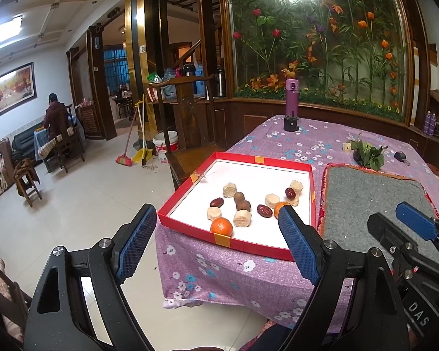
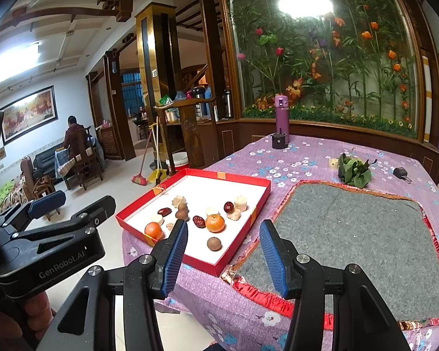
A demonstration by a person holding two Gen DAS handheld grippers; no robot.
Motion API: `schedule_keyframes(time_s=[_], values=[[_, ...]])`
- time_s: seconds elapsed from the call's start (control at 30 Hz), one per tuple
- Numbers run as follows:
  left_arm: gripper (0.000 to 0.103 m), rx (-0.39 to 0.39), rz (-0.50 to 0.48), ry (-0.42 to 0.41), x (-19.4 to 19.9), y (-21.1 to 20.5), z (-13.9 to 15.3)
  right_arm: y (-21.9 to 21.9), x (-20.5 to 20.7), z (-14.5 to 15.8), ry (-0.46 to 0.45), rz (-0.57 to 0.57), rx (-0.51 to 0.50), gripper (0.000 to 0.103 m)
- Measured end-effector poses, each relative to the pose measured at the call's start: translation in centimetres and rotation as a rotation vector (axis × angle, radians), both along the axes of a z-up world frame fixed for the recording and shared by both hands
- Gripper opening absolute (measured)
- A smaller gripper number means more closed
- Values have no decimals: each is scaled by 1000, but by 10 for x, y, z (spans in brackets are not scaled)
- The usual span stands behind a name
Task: Organize fruits
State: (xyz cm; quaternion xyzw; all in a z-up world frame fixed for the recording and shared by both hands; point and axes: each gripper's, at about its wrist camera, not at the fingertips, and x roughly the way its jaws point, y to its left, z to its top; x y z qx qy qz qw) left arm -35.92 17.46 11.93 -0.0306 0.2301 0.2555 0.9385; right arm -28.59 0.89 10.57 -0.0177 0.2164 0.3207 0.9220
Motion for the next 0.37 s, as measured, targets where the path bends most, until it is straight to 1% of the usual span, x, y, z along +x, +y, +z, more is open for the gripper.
schedule_keyframes(time_s=[0.13,0.23,0.37], values=[[86,0,2,-5,1,2,1,-6,1,5,-15,-24,31,49],[86,-8,-2,-18,1,4,3,-8,4,7,-10,-34,44,49],[86,12,-2,-28,2,2,4,-8,9,4,10,-32,38,49]])
